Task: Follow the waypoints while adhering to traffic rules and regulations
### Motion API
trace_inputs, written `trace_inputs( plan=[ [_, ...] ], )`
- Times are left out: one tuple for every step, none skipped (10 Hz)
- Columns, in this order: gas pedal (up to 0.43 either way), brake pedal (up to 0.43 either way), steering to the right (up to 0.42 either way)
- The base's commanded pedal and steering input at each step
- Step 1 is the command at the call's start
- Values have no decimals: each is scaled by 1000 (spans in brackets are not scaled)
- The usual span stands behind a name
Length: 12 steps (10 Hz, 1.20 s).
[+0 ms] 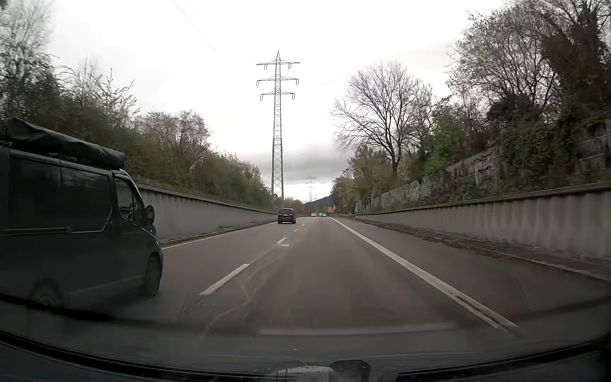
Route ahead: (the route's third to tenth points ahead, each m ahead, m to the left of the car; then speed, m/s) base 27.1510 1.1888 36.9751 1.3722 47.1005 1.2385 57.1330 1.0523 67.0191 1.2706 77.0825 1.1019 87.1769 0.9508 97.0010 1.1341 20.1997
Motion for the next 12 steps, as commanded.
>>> trace_inputs(
  plan=[
    [177, 0, 0],
    [177, 0, 0],
    [177, 0, 0],
    [177, 0, 0],
    [189, 0, 0],
    [189, 0, 0],
    [189, 0, 0],
    [189, 0, 0],
    [189, 0, 0],
    [189, 0, 0],
    [189, 0, 0],
    [189, 0, 0]
  ],
)
